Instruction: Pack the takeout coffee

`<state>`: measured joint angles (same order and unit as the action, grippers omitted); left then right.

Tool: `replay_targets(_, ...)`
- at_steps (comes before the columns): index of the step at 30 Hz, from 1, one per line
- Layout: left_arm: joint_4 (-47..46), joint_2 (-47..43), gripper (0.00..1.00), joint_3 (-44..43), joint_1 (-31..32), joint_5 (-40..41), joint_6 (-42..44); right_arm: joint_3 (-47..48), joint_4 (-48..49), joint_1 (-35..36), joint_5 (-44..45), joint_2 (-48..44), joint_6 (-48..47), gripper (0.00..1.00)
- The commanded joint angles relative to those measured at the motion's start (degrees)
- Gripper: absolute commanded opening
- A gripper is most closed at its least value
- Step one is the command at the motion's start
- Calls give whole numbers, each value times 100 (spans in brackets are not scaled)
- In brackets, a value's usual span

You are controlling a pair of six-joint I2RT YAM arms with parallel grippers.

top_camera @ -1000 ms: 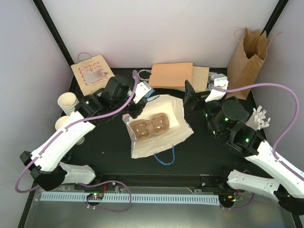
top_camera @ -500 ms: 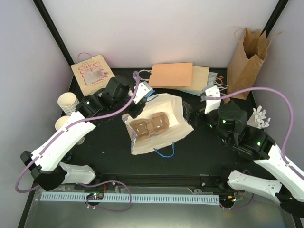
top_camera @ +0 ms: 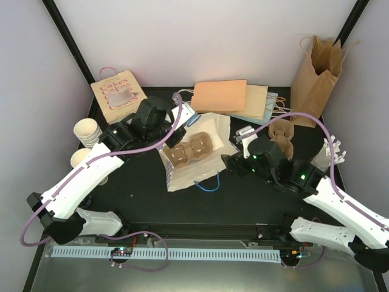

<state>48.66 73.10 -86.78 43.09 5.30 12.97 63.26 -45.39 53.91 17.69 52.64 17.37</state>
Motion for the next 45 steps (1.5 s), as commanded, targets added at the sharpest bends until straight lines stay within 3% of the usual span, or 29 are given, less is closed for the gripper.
replay_targets(1,-437,-121,2,200,-2,-26,171,-226,108,5,-461,176,214,99)
replay_targets(15,-651,-246,2,807,48,-580,-185,-1249,139,79,-756,-65,336,95)
replay_targets(34,-298,-751,2,1168,236,-1241,41,-1419,417,1712,-649,-95,372,94)
replay_targets(45,-266,-1260,4,1669,300,-1594,154,-1843,815,1874,-1256,-311,418,94)
